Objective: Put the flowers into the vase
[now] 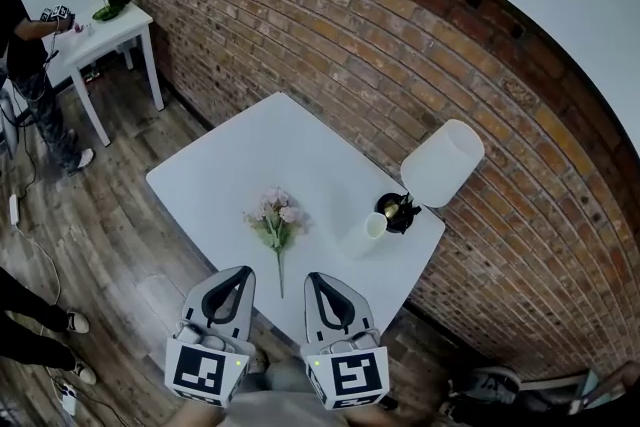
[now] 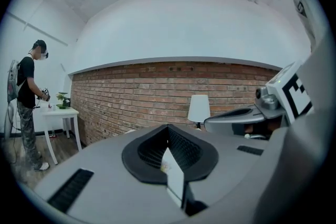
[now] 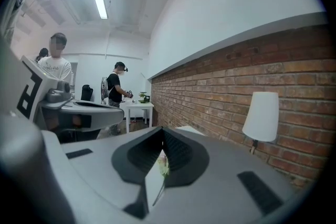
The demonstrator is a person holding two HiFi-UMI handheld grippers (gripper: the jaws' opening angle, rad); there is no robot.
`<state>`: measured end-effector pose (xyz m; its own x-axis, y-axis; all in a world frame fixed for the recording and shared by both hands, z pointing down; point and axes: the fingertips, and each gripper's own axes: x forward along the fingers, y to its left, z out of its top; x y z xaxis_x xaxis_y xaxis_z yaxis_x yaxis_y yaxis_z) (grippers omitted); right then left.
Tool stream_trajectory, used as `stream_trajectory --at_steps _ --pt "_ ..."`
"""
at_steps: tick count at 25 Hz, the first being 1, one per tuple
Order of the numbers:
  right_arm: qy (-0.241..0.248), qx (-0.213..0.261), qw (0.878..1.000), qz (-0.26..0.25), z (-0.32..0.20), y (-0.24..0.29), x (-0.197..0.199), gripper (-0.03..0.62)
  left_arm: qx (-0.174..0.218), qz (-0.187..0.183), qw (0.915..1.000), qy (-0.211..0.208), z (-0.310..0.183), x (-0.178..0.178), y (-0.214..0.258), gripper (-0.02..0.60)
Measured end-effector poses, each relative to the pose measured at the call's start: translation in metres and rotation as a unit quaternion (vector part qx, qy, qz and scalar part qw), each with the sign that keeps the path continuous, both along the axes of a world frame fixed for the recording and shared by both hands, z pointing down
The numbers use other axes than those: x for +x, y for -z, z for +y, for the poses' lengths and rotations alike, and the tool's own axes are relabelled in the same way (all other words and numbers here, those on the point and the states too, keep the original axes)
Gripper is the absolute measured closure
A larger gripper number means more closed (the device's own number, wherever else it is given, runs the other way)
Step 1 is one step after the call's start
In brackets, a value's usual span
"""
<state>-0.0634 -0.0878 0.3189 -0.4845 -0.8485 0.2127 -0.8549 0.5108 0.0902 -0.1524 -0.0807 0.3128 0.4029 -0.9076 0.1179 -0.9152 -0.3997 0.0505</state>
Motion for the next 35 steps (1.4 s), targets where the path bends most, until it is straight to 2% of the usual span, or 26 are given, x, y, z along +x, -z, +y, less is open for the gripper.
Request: stream_trajectory --at_steps 15,18,23,30,33,35 --pt "0.029 -0.065 0.996 0.052 -0.046 -0.072 -0.016 0.582 -0.043 -0.027 0.9987 0.005 -0.028 0.003 -0.05 0.574" --pt "0.031 -0.081 0.995 0.057 -0.057 -0.09 -0.019 0.565 -0.048 -0.019 0.9986 0.005 -0.034 0.003 -0.06 0.574" --pt "0.032 -0.109 0.991 0.064 -0.073 -0.119 -0.022 0.542 -0.054 -0.028 0.9981 0.004 -0.043 0.001 -0.073 0.574" --pt "0.045 -0.155 0.982 0.097 -0.095 -0.163 -0.031 0.513 -0.047 -0.069 0.9964 -0.004 -0.052 0.001 -0.084 0.574" --pt "0.052 -0.18 0.976 0.111 -0.104 -0.184 -0.035 0.499 -0.053 -0.067 0.9963 -0.003 -0.057 0.001 -0.088 0.574" --pt "0.056 -0.198 0.971 0.119 -0.108 -0.196 -0.038 0.488 -0.061 -0.053 0.9967 0.003 -0.06 -0.002 -0.091 0.574"
